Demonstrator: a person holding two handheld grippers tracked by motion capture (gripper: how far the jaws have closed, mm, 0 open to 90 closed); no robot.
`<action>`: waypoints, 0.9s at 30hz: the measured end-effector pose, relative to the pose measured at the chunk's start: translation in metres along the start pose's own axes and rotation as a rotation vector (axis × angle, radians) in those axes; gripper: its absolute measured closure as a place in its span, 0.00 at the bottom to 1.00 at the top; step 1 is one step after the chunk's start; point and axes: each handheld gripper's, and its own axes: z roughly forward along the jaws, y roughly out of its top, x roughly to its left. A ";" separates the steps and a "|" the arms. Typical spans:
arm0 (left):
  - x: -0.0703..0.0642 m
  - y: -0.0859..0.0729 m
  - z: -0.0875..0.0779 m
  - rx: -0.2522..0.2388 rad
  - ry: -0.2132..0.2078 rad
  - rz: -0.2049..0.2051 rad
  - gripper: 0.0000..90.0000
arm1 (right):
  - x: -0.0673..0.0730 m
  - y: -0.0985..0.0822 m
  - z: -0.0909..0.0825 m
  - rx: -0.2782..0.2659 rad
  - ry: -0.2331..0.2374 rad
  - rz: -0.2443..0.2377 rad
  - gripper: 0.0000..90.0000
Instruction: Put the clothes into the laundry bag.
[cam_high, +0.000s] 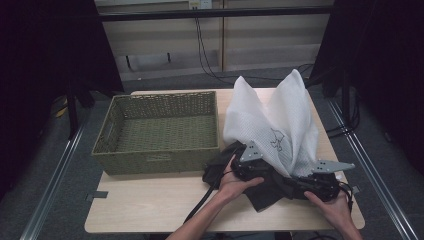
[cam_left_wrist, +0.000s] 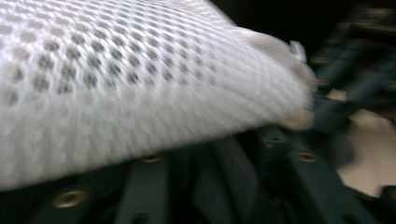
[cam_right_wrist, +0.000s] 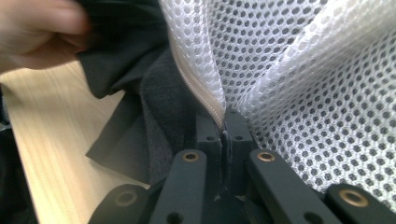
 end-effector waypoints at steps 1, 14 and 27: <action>-0.003 -0.001 -0.006 -0.011 -0.004 0.010 0.63 | -0.001 0.000 0.000 0.001 -0.007 -0.001 0.98; -0.011 -0.032 -0.024 0.139 -0.170 0.149 0.31 | -0.004 0.001 -0.002 -0.014 -0.010 0.012 0.98; -0.025 -0.048 -0.008 0.269 -0.199 0.274 0.15 | -0.004 0.004 -0.005 -0.024 -0.005 0.008 0.98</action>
